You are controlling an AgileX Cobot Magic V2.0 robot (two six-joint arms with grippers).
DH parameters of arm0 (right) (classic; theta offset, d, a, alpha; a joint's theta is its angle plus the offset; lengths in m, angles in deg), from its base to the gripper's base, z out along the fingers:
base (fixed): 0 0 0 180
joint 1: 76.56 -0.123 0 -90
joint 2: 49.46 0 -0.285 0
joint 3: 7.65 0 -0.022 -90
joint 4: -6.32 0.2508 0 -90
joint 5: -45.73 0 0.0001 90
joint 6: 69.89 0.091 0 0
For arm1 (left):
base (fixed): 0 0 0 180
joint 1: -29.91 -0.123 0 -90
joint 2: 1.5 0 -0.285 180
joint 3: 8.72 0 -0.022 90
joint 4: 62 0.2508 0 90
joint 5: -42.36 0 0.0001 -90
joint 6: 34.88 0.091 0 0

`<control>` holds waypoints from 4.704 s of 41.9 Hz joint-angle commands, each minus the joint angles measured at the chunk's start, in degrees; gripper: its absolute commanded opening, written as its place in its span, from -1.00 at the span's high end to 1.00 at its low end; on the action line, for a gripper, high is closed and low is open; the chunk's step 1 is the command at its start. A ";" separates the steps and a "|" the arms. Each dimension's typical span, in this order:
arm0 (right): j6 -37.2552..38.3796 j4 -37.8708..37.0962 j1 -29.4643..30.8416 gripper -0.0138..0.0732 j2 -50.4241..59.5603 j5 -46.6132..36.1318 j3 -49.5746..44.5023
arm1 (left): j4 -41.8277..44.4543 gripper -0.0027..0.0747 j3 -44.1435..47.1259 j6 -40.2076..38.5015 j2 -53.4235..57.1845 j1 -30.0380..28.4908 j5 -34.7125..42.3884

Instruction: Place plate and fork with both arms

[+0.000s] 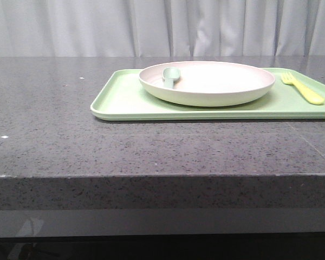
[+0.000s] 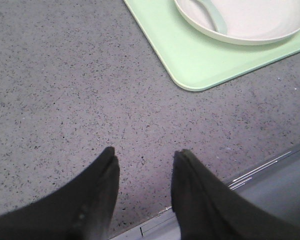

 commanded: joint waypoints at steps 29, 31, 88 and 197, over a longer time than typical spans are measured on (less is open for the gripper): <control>-0.54 -0.53 0.13 0.88 -0.49 -3.84 1.13 | -0.50 0.98 -1.46 -0.39 0.35 -0.19 3.63; -0.54 -0.53 0.13 0.88 -0.49 -3.84 1.13 | -0.50 0.98 -1.46 -0.39 0.35 -0.19 3.63; -0.54 -0.53 0.13 0.88 -0.49 -3.84 1.13 | -4.04 0.98 50.90 -0.39 43.80 -22.60 56.74; -0.54 -1.64 13.69 0.88 24.51 -60.79 -44.31 | -4.04 0.98 51.53 -0.39 46.34 -24.22 56.54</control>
